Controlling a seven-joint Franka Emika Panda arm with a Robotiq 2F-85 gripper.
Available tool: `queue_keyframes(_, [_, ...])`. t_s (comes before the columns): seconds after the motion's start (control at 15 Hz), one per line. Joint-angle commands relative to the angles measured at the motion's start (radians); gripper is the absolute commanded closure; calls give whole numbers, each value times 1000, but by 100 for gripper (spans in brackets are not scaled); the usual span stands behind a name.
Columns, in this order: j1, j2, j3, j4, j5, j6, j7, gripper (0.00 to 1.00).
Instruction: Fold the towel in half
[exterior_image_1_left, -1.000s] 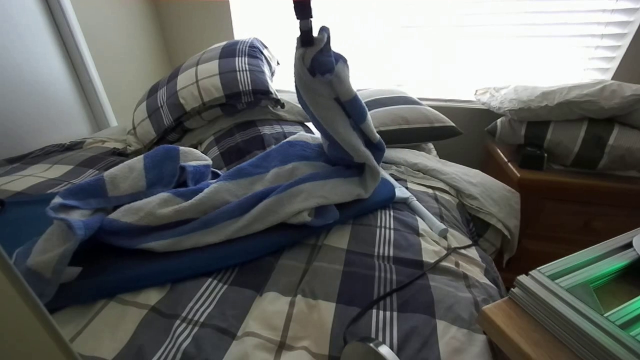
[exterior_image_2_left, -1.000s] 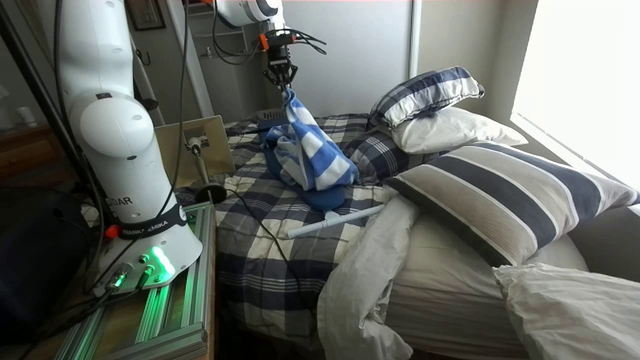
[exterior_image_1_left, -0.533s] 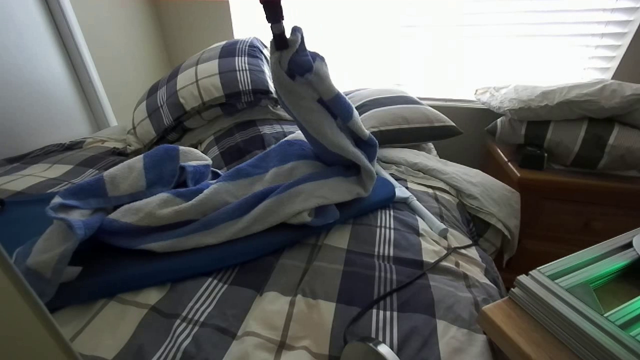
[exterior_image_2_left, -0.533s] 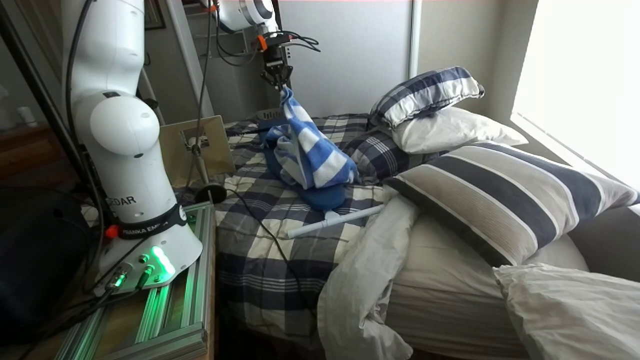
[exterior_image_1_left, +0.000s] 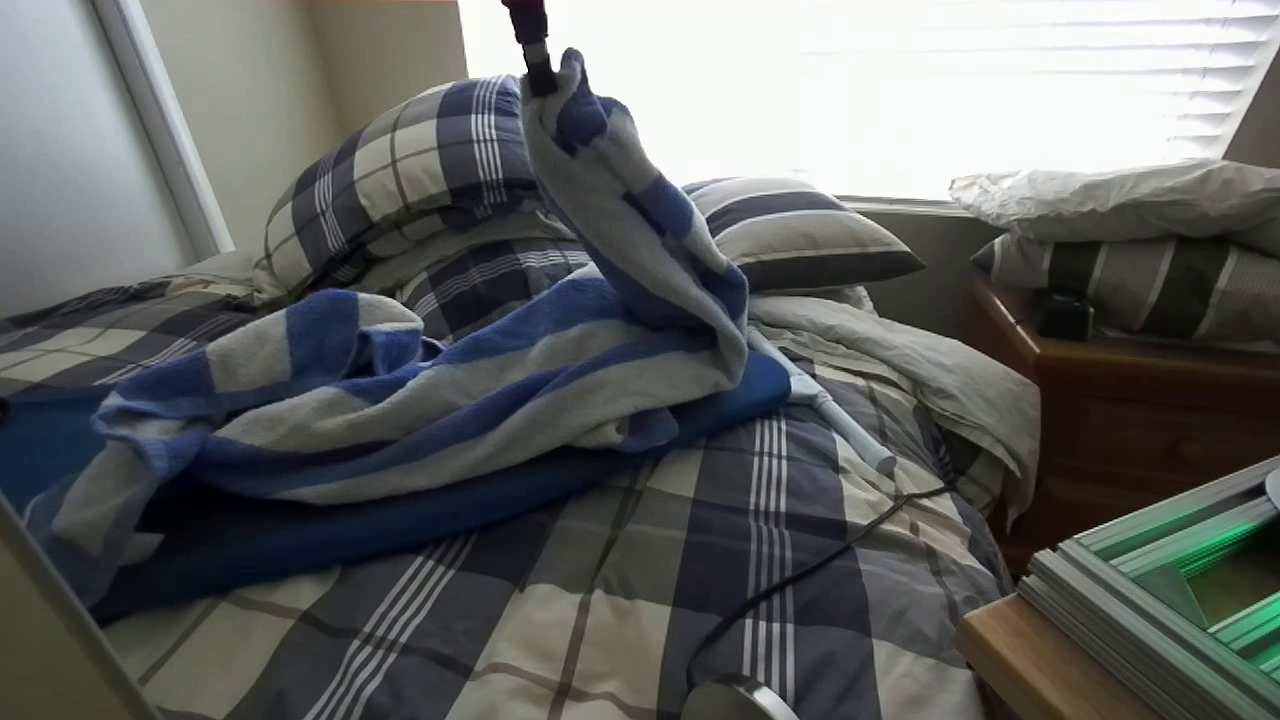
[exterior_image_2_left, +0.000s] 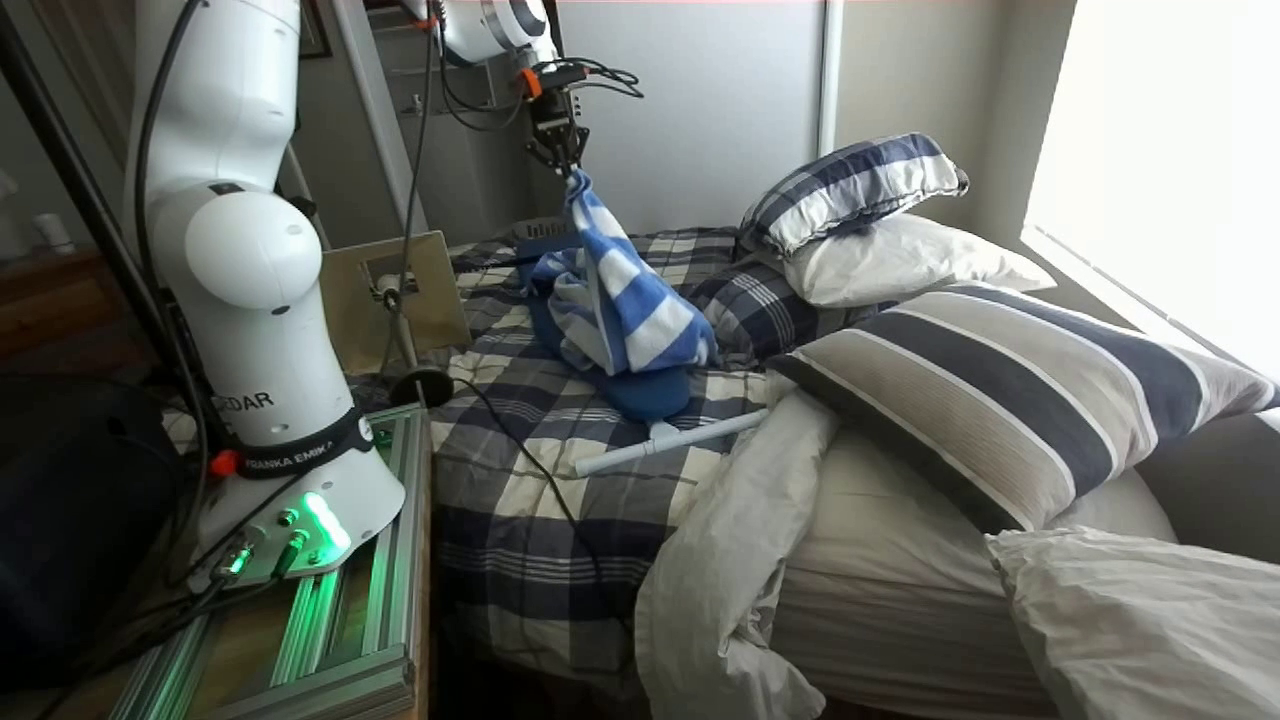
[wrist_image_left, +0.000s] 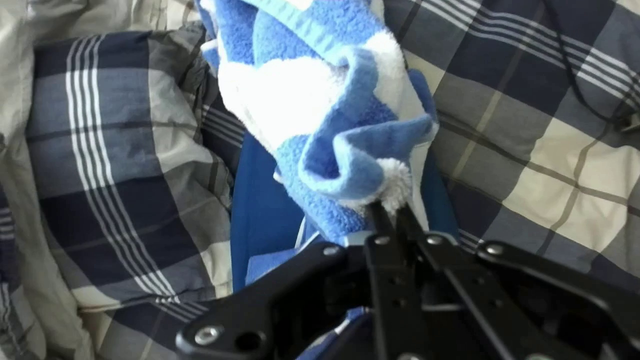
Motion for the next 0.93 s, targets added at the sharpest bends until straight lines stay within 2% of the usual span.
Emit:
queue_keyframes(0.0, [100,165,-12,232,-89,-8,-108,99])
queue_keyframes(0.27, [191,311,-24,406,-43,15,-232,99])
queue_keyframes(0.33, [204,358,-12,459,-79,-12,-225,99])
queue_keyframes(0.87, [314,614,-4,794,-61,43,-384,99])
